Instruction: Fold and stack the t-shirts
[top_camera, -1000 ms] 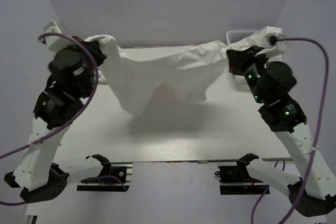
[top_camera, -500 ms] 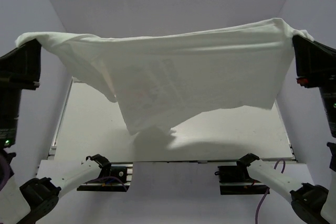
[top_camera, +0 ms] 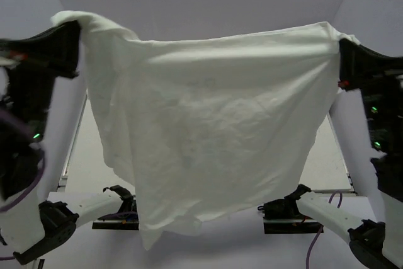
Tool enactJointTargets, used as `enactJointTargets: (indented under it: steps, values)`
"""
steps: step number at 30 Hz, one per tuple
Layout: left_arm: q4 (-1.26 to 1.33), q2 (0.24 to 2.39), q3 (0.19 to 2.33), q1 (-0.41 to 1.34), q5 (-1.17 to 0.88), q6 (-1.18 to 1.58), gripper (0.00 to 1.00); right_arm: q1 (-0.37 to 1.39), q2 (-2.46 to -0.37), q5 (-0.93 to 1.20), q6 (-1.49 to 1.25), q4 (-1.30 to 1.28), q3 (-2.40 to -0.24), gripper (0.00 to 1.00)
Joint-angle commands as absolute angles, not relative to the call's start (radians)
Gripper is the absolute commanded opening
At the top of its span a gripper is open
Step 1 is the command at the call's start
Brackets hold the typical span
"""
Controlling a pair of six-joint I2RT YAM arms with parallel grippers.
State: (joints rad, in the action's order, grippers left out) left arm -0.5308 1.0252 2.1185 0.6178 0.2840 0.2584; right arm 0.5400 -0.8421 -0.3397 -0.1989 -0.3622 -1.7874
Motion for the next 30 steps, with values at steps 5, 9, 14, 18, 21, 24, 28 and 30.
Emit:
enactJointTargets:
  steps: [5, 9, 14, 18, 21, 24, 28, 30]
  values:
    - [-0.385, 1.353, 1.771, 0.589, 0.713, 0.205, 0.0, 0.526, -1.104, -0.67, -0.198, -0.213, -1.438, 0.0]
    - [-0.35, 1.567, 1.623, 0.502, 0.657, 0.31, 0.0, 0.428, -1.314, -0.638, -0.34, -0.181, -1.28, 0.0]
    - [-0.435, 1.955, 1.856, 0.39, 0.539, 0.341, 0.49, 0.299, -1.645, -0.434, -0.437, -0.153, -1.282, 0.0]
    - [-0.737, 2.241, 2.236, 0.371, 0.512, 0.33, 1.0, 0.265, -1.805, -0.247, -0.385, -0.287, -1.467, 0.9]
    - [-0.689, 2.199, 2.153, 0.371, 0.512, 0.321, 1.0, 0.271, -1.787, -0.183, -0.368, -0.284, -1.439, 0.9]
    - [-0.565, 1.993, 1.837, 0.371, 0.428, 0.33, 1.0, 0.273, -1.702, -0.114, -0.356, -0.246, -1.33, 0.9]
    - [-0.385, 1.787, 1.478, 0.383, 0.327, 0.341, 1.0, 0.275, -1.609, -0.112, -0.354, -0.21, -1.181, 0.9]
    - [-0.373, 1.753, 1.404, 0.383, 0.276, 0.341, 1.0, 0.275, -1.58, -0.072, -0.348, -0.181, -1.106, 0.9]
